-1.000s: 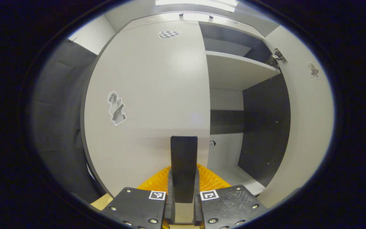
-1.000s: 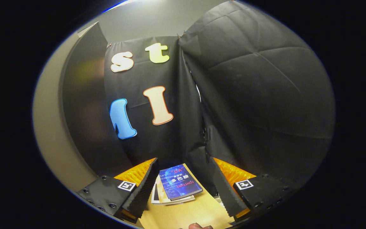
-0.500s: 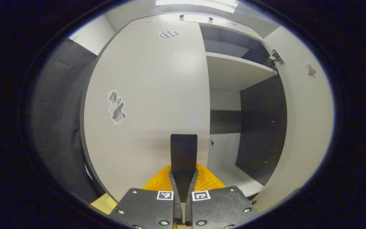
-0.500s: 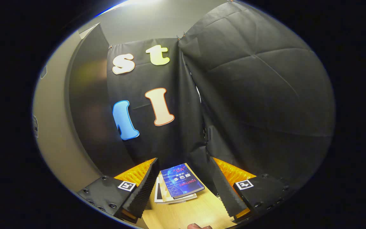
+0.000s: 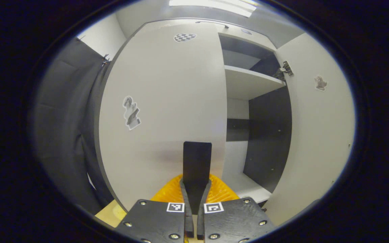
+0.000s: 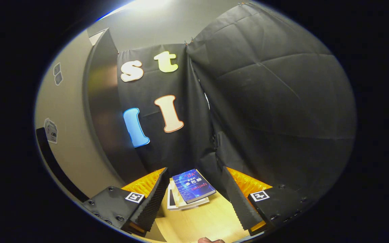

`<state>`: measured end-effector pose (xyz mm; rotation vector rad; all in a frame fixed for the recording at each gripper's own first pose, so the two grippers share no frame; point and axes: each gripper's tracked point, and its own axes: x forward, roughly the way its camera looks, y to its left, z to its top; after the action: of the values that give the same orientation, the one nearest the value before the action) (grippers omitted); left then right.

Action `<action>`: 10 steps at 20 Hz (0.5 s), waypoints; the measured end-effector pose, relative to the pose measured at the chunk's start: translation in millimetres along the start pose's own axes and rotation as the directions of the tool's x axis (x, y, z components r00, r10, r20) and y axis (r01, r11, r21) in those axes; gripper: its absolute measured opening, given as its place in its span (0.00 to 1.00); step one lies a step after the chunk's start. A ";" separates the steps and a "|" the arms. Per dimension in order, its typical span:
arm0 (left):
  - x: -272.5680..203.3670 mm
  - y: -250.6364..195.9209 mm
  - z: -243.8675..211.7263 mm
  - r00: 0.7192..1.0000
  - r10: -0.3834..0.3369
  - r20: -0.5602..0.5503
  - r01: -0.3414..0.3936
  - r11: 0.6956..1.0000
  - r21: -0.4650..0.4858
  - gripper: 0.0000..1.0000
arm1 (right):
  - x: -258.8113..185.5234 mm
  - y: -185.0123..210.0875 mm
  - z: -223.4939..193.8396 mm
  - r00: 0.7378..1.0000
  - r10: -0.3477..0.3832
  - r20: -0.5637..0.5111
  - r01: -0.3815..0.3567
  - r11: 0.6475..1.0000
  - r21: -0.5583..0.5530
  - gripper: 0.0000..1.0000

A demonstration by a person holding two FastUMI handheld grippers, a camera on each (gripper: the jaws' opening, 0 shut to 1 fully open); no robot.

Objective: Open the right door of the double-door shoe cabinet with the right hand, and open the left door with the left hand.

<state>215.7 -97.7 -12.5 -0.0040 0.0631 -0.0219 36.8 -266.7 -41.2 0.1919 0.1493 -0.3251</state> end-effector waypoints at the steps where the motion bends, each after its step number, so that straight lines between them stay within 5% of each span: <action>1: -2.0 1.2 0.5 1.000 -0.003 0.003 0.003 1.000 0.007 0.06 | -7.7 2.1 1.9 1.000 0.001 0.006 -0.001 1.000 -0.008 0.92; 10: -6.4 -0.9 8.7 0.994 -0.112 0.020 0.112 0.994 -0.013 0.06 | -83.8 4.5 6.7 0.997 -0.045 0.067 0.050 0.997 -0.065 0.98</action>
<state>209.9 -98.4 -3.4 -0.0217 0.0434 -0.1335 -39.5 -238.6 -19.2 0.1120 0.0994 -0.3729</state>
